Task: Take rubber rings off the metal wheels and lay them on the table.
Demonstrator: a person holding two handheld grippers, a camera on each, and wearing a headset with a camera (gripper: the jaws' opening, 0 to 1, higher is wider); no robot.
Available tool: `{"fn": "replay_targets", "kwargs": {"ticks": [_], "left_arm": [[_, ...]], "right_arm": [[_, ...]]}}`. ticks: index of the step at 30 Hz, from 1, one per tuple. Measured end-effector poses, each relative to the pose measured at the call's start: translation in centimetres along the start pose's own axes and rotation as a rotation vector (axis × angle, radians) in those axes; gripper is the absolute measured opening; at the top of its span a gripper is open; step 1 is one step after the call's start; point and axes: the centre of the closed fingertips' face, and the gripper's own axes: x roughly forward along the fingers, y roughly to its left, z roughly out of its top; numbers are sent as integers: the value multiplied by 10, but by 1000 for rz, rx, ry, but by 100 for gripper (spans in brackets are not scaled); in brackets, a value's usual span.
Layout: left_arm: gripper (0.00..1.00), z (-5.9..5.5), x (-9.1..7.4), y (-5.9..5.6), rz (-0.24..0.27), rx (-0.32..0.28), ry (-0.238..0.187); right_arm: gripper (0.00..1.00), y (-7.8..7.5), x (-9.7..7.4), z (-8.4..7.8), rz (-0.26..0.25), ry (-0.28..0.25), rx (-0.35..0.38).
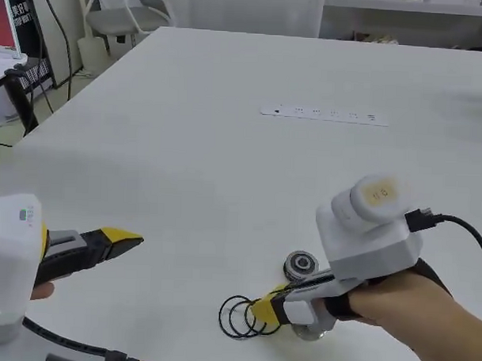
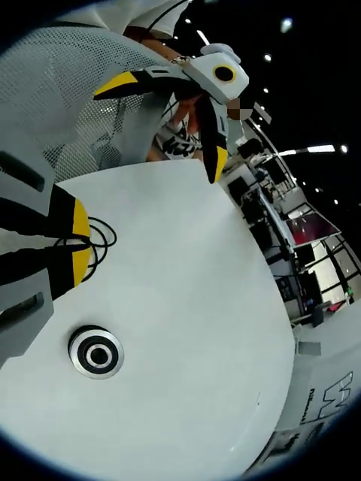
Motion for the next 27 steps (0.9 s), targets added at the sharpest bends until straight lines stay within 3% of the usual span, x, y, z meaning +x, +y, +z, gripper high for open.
{"fn": "replay_targets", "kwargs": {"ticks": [10, 20, 27], "left_arm": [[97, 0, 0, 1, 3, 1, 2], [98, 0, 0, -1, -5, 10, 7], [99, 11, -2, -3, -16, 39, -10]], "right_arm": [[6, -6, -3, 2, -30, 6, -44], [5, -19, -25, 31, -64, -126, 6], [6, -28, -46, 51, -81, -231, 27]]}}
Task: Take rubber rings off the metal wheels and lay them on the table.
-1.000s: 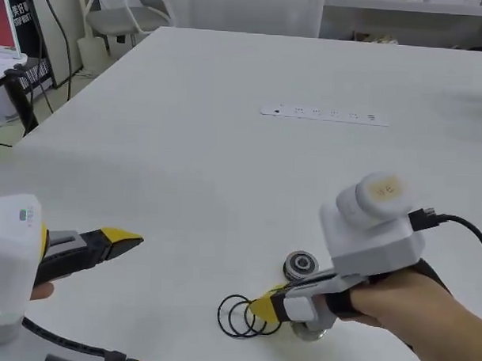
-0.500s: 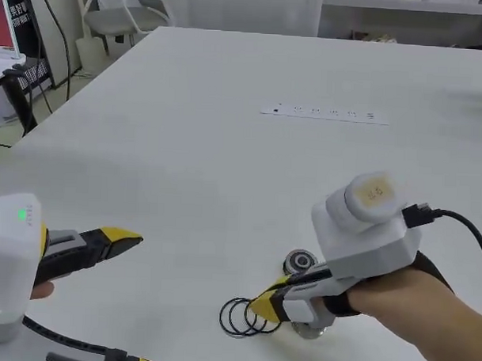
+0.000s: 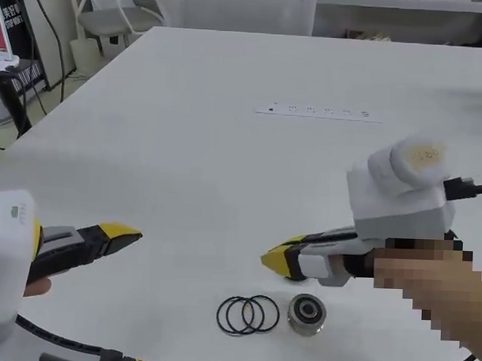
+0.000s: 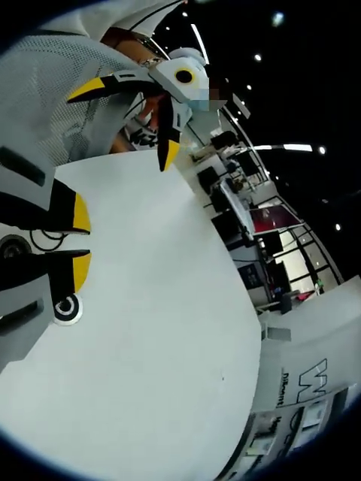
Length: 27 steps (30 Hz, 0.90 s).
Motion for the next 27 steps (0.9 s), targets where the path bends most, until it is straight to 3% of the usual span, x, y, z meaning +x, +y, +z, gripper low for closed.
{"fn": "replay_targets", "kwargs": {"ticks": [8, 11, 19, 27], "left_arm": [[99, 23, -2, 3, -17, 58, -18], [99, 41, -3, 10, -10, 93, -45], [96, 84, 6, 14, -47, 182, -116], [93, 112, 29, 16, -97, 284, -116]], "right_arm": [[7, -21, -20, 10, -53, -68, 1], [7, -29, -24, 9, -76, -72, 8], [9, -45, -27, -11, -111, -23, -14], [17, -56, -23, -39, -119, 70, -76]]}}
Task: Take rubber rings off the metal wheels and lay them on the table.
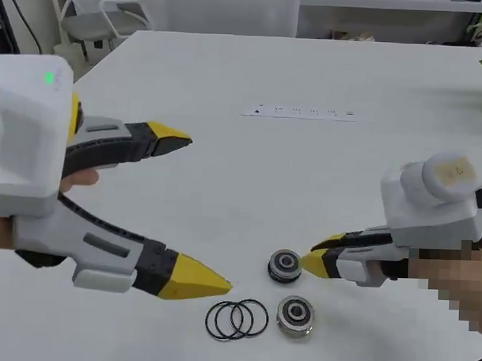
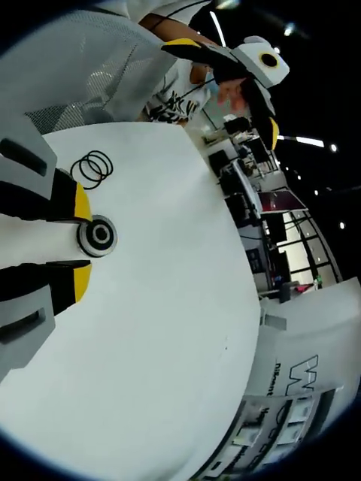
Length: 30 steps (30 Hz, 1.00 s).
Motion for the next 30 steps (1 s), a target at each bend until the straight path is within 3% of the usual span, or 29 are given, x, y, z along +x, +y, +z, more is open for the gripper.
{"fn": "replay_targets", "kwargs": {"ticks": [6, 9, 13, 20, 24, 30], "left_arm": [[91, 18, 20, 4, -30, 25, -43], [86, 21, 30, 8, -37, 48, -45], [79, 24, 47, 15, -37, 35, -76], [60, 14, 75, 24, -17, 28, -72], [53, 3, 88, 25, -13, 14, -65], [40, -25, 106, 23, -10, -39, -30]], "right_arm": [[19, -4, 4, -9, -3, 24, -25], [18, -3, 5, -9, 6, 20, -35], [19, -4, 8, -11, 7, 22, -63], [23, -2, 14, -15, 10, 31, -88], [26, -2, 16, -14, 10, 20, -110], [29, -2, 18, -15, 15, 19, -115]]}}
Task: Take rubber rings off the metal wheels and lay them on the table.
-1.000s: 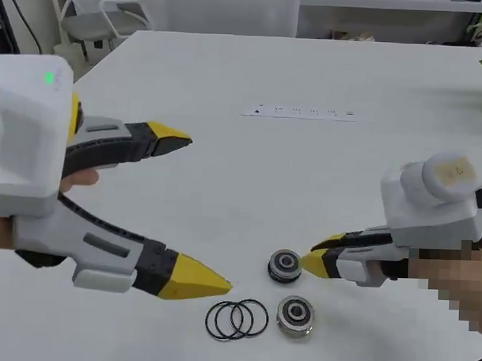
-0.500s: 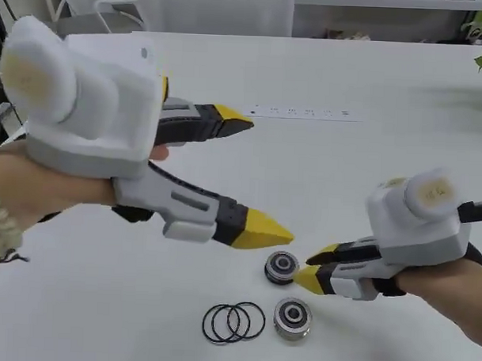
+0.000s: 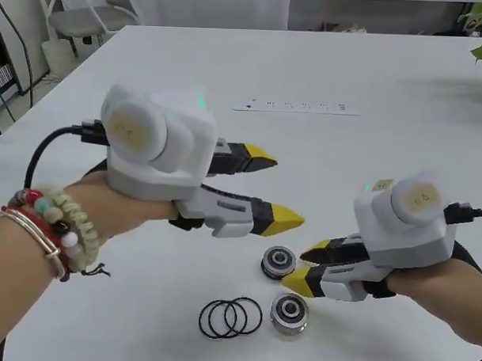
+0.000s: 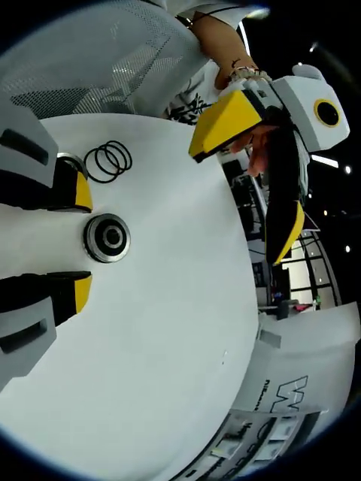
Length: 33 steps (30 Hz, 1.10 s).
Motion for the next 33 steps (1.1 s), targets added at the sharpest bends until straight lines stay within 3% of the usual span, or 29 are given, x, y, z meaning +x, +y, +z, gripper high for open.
{"fn": "replay_targets", "kwargs": {"ticks": [6, 12, 17, 26, 29, 33], "left_arm": [[29, -29, 8, -2, 20, -17, 48], [27, -50, 18, -16, -26, -25, 98], [19, -67, 25, -21, -29, -29, 142], [16, -79, 30, -23, -26, -124, 162], [15, -84, 31, -25, -29, -114, 184], [11, -83, 29, -24, -24, -129, 186]], "right_arm": [[29, 0, 1, -1, 7, -1, 6], [28, 0, 2, 1, 11, -11, 13], [27, 1, 2, 1, 14, -16, 18], [26, 3, 3, 1, 20, -13, 13], [25, 3, 3, 1, 19, -13, 5], [24, 3, 4, 2, 17, -12, -2]]}}
